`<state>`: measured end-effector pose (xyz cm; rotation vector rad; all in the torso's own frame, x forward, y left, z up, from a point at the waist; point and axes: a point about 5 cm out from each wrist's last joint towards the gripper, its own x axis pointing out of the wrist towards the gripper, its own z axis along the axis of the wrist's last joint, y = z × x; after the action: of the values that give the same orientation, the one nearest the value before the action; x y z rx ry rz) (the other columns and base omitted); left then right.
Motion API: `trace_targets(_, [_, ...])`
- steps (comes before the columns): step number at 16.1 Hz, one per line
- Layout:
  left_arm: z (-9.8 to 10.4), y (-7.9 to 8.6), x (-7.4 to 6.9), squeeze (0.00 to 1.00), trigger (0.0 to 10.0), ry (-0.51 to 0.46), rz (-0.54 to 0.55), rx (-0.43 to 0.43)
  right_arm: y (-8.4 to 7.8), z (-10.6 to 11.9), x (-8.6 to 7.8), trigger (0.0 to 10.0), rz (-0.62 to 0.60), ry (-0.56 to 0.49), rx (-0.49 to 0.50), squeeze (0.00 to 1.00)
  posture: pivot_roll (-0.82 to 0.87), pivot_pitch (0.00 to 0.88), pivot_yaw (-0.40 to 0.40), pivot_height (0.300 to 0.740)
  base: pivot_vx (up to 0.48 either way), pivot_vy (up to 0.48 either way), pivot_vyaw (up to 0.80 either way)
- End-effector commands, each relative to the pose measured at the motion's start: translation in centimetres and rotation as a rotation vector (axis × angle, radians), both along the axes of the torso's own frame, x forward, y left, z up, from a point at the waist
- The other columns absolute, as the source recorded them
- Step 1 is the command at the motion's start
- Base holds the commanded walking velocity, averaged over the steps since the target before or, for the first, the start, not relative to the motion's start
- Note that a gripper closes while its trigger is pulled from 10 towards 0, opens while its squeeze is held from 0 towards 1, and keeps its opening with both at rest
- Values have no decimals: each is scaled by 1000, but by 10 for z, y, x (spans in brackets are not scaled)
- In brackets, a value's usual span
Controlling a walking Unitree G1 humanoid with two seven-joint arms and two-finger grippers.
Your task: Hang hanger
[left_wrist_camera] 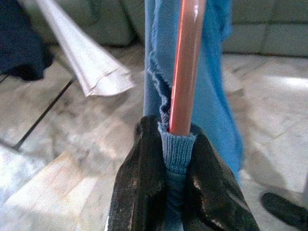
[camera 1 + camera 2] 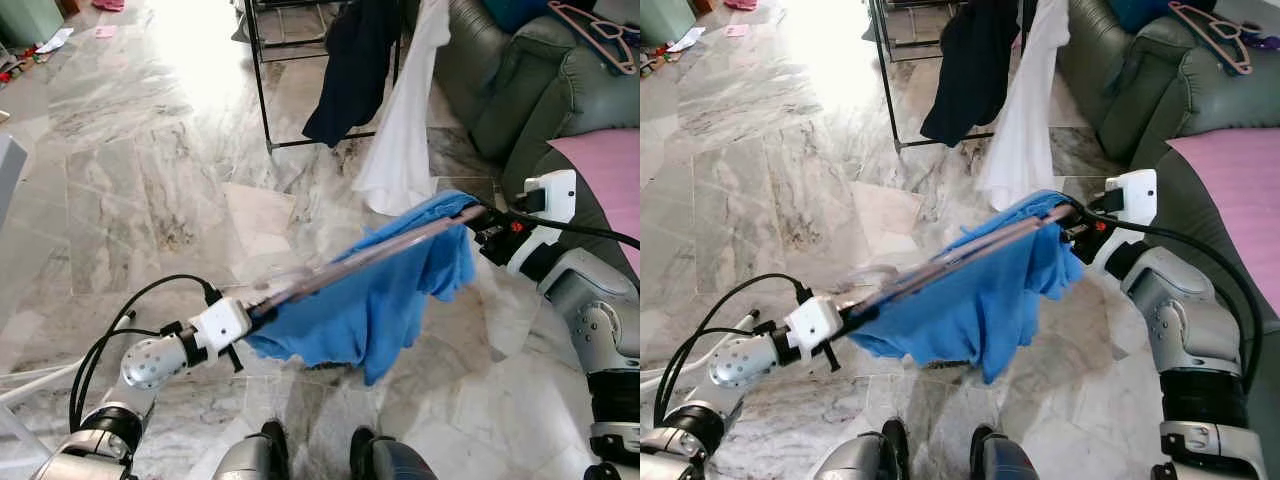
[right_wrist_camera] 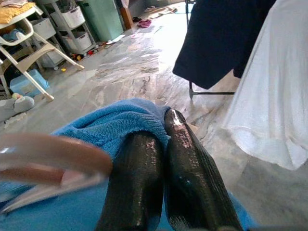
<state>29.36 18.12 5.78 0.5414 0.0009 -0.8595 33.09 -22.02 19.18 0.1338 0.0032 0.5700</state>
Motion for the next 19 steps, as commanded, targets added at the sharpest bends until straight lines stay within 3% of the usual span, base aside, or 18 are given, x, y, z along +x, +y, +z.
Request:
trace_targets(1, [-17,32,-12,0,10000,110,124,67,-14,24,-2,0,-51,-95,1,0,-225,198,2,740,0,0,0])
trace_targets(6, [-16,41,-8,0,10000,99,175,127,-15,25,-4,0,-57,-92,-12,0,-227,199,5,740,0,0,0])
trace_targets(12, [-28,54,-16,0,10000,133,186,302,-19,36,-3,0,-63,-114,-33,0,-231,204,11,740,0,0,0])
trace_targets(19, [-40,68,-26,0,10000,213,288,326,-24,50,-2,0,-98,-138,-59,0,-229,207,12,740,0,0,0])
